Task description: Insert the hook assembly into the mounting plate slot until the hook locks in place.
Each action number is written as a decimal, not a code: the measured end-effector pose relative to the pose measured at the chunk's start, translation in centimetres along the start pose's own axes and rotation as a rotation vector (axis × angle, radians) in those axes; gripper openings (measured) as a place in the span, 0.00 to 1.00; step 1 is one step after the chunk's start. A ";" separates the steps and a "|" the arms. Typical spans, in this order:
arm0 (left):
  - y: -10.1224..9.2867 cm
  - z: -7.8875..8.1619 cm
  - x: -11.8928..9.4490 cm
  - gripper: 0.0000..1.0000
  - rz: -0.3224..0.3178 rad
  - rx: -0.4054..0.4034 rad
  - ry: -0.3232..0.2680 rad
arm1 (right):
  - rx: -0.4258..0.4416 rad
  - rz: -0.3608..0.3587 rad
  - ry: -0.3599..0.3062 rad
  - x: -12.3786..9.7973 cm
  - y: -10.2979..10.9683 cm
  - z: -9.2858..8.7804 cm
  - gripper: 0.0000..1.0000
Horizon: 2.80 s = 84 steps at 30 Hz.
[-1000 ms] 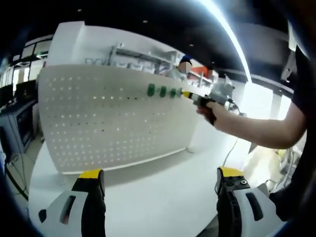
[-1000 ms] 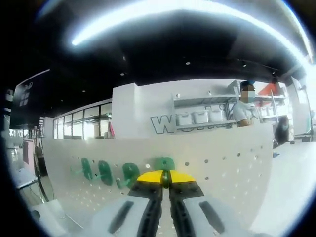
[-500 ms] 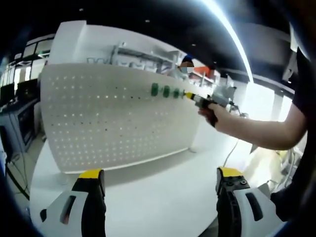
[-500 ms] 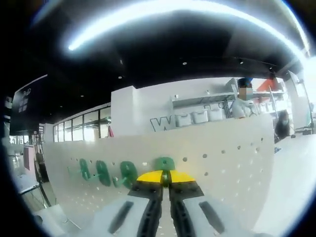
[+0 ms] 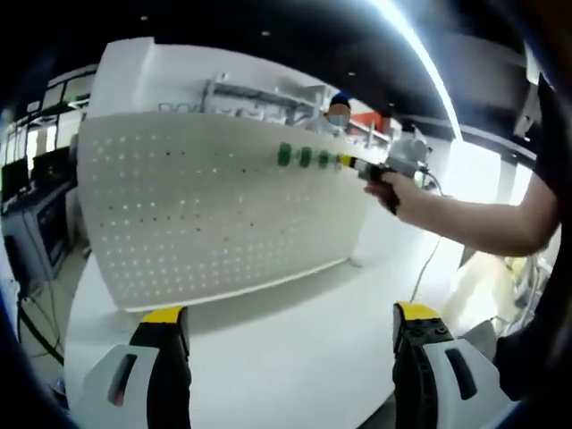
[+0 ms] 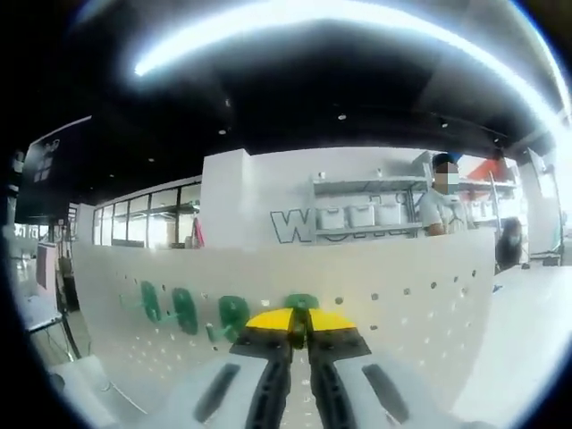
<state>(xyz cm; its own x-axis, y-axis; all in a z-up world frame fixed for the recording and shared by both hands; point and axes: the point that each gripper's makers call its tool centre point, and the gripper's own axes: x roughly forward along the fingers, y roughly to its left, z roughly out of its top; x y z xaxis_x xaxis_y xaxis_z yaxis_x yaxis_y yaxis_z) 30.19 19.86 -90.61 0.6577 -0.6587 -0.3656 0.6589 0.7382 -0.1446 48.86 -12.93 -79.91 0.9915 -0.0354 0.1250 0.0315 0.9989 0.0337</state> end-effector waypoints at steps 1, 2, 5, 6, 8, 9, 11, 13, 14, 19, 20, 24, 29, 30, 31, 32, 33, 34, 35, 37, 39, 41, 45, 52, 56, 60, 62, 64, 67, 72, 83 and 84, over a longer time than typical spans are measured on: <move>0.1 0.0 -0.1 0.96 0.002 0.002 -0.003 | 0.000 0.000 0.008 0.0 0.0 -0.1 0.04; 0.2 0.1 -0.3 0.96 0.004 0.004 -0.007 | 0.008 -0.002 0.009 -0.1 0.0 -0.1 0.06; 0.3 0.4 -0.7 0.96 0.010 -0.006 -0.023 | 0.018 -0.014 -0.006 -0.7 -0.2 0.8 0.08; 0.3 0.4 -0.9 0.97 0.011 -0.007 -0.026 | 0.019 -0.013 -0.009 -0.9 -0.1 1.2 0.08; 0.1 0.3 -1.0 0.97 0.008 -0.006 -0.024 | -0.014 -0.012 -0.008 -1.1 0.0 1.7 0.08; -0.1 -0.2 -1.0 0.98 0.007 0.014 0.002 | -0.040 -0.018 -0.006 -1.3 -0.1 2.0 0.08; -0.4 -0.5 -1.1 0.98 0.010 0.047 0.014 | -0.030 -0.013 -0.026 -1.7 0.1 2.8 0.10; -0.7 -0.6 -1.3 0.99 0.003 0.041 0.011 | -0.018 -0.009 -0.033 -2.1 -0.1 3.5 0.13; -0.7 -0.6 -1.4 0.99 0.002 0.038 0.010 | -0.019 -0.011 -0.040 -2.4 -0.1 3.9 0.14; -1.1 -0.7 -1.8 1.00 -0.004 0.037 0.009 | -0.012 -0.007 -0.032 -4.7 -0.3 4.6 0.20; -1.1 -0.7 -2.0 1.00 -0.005 0.037 0.005 | -0.027 -0.005 -0.021 -5.2 -0.2 4.5 0.20; -0.6 -0.8 -2.5 1.00 0.012 0.028 0.005 | -0.010 0.025 0.052 -7.3 0.5 3.0 0.25; 0.8 -1.9 -3.2 1.00 0.074 0.039 0.040 | 0.043 0.027 0.098 -10.2 1.8 1.8 0.35; 0.8 -2.0 -3.2 1.00 0.072 0.037 0.041 | 0.030 0.039 0.115 -10.8 2.3 1.5 0.37; 0.9 -2.2 -3.3 1.00 0.070 0.028 0.046 | 0.019 0.043 0.121 -11.2 2.5 1.3 0.38; 0.9 -2.3 -3.4 1.00 0.072 0.023 0.048 | 0.007 0.052 0.135 -11.8 2.9 1.0 0.38; 0.9 -2.3 -3.4 1.00 0.073 0.020 0.050 | 0.000 0.061 0.144 -12.2 3.1 0.7 0.39; 0.8 -2.3 -3.5 1.00 0.072 0.019 0.049 | -0.005 0.063 0.162 -12.9 3.3 0.2 0.40; 0.8 -2.3 -3.5 1.00 0.072 0.018 0.049 | -0.008 0.067 0.188 -13.4 3.5 -0.4 0.41; 0.7 -2.1 -3.6 1.00 0.071 0.016 0.044 | -0.033 0.090 0.243 -14.5 4.3 -1.8 0.42; 0.7 -1.9 -3.6 1.00 0.069 0.013 0.039 | -0.014 0.105 0.271 -15.6 5.1 -2.8 0.45; 0.7 -1.8 -3.6 1.00 0.070 0.015 0.038 | -0.012 0.123 0.300 -16.6 5.8 -3.9 0.48; 0.6 -1.8 -3.5 1.00 0.067 0.012 0.038 | 0.007 0.131 0.350 -18.4 6.6 -5.5 0.54; -0.1 -2.1 -3.5 1.00 0.052 0.006 0.046 | 0.003 0.140 0.414 -20.9 6.8 -7.3 0.62; -0.6 -2.4 -3.4 1.00 0.043 0.001 0.053 | 0.001 0.142 0.426 -21.7 6.7 -7.5 0.64; -1.0 -2.5 -3.4 1.00 0.037 -0.005 0.052 | 0.025 0.145 0.433 -22.1 6.9 -7.7 0.67; -1.3 -2.6 -3.5 1.00 0.031 -0.014 0.049 | 0.029 0.152 0.438 -22.3 7.1 -7.8 0.67; -1.4 -2.7 -3.5 1.00 0.029 -0.018 0.049 | 0.031 0.157 0.439 -22.6 7.4 -7.8 0.68; -1.3 -2.7 -3.7 1.00 0.033 -0.024 0.048 | 0.020 0.171 0.449 -22.9 7.9 -8.1 0.70; -1.2 -2.8 -4.1 1.00 0.042 -0.038 0.041 | 0.023 0.183 0.462 -23.5 8.4 -8.5 0.73; -1.5 -3.6 -4.7 1.00 0.043 -0.047 0.051 | 0.032 0.218 0.529 -26.1 9.8 -10.4 0.79; -1.6 -3.7 -4.7 1.00 0.042 -0.049 0.051 | 0.029 0.221 0.532 -26.3 10.0 -10.5 0.79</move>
<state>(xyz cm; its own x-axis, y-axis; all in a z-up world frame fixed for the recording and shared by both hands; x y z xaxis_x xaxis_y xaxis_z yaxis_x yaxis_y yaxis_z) 24.73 22.30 -92.05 0.6642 -0.6196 -0.4181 0.6118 0.7720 -0.1721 24.41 -1.73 -93.27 0.9012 0.2009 -0.3840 -0.1794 0.9795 0.0914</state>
